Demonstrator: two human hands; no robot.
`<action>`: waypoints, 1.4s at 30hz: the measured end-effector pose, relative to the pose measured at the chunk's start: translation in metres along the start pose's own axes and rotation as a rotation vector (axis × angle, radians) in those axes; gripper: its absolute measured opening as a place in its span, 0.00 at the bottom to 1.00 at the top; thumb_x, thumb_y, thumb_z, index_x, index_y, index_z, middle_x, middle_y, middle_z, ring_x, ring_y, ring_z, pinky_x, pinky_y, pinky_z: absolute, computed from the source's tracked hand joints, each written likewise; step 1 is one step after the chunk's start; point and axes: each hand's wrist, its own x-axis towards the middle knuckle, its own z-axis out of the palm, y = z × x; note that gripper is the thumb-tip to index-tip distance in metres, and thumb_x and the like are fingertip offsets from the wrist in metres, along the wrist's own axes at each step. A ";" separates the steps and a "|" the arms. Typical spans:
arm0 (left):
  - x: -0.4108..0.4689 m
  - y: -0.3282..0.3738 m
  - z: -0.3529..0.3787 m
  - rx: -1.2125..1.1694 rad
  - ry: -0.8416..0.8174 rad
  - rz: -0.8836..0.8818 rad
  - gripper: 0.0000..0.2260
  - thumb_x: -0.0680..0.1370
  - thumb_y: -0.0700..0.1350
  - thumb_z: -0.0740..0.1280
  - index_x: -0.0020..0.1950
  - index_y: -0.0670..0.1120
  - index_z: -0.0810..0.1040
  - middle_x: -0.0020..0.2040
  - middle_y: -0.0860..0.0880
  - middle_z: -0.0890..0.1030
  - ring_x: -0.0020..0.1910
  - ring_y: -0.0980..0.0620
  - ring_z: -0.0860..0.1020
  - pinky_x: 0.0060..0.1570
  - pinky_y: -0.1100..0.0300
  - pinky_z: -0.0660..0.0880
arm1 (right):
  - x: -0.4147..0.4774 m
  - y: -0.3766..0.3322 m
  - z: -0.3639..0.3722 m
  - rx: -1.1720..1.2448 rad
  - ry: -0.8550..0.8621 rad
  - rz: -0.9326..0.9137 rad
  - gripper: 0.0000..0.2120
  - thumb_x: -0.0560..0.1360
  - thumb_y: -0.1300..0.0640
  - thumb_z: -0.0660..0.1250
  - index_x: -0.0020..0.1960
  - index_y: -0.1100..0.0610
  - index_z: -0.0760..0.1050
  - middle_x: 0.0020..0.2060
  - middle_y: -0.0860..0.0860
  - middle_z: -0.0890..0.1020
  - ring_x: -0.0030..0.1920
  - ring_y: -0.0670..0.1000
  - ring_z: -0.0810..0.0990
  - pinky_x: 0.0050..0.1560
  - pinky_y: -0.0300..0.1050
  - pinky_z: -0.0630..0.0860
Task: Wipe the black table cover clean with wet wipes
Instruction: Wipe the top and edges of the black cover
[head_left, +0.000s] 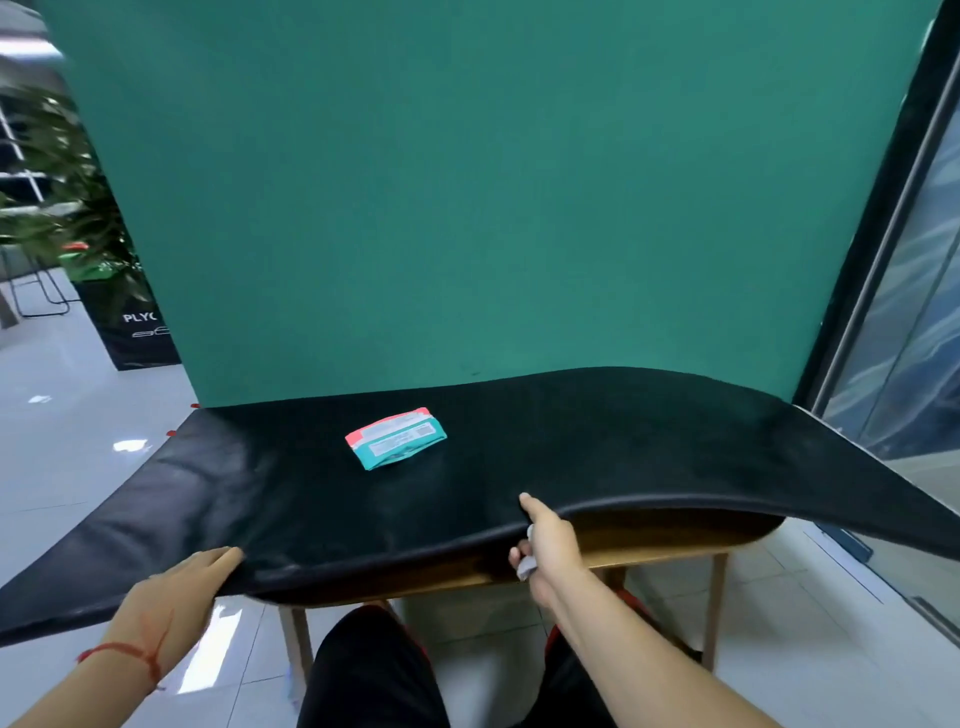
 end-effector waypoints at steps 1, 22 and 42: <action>-0.003 -0.010 -0.001 0.004 0.002 -0.040 0.26 0.73 0.33 0.65 0.65 0.57 0.76 0.63 0.58 0.81 0.49 0.50 0.84 0.35 0.58 0.70 | -0.001 0.011 0.012 0.008 -0.018 0.028 0.15 0.80 0.50 0.73 0.60 0.60 0.78 0.40 0.52 0.71 0.28 0.48 0.66 0.33 0.43 0.75; 0.193 0.041 0.008 -0.469 0.106 -0.141 0.32 0.73 0.49 0.78 0.73 0.38 0.73 0.69 0.35 0.76 0.68 0.34 0.75 0.70 0.41 0.72 | 0.018 0.003 0.014 -0.478 -0.351 -0.040 0.16 0.70 0.59 0.60 0.44 0.58 0.87 0.37 0.58 0.76 0.34 0.53 0.69 0.30 0.41 0.65; 0.242 0.103 0.041 0.032 0.389 0.067 0.16 0.69 0.38 0.72 0.56 0.47 0.79 0.48 0.46 0.77 0.44 0.43 0.73 0.43 0.48 0.67 | 0.083 0.025 0.037 -1.285 -0.455 -1.057 0.05 0.78 0.55 0.75 0.51 0.47 0.85 0.49 0.38 0.78 0.50 0.42 0.76 0.48 0.32 0.74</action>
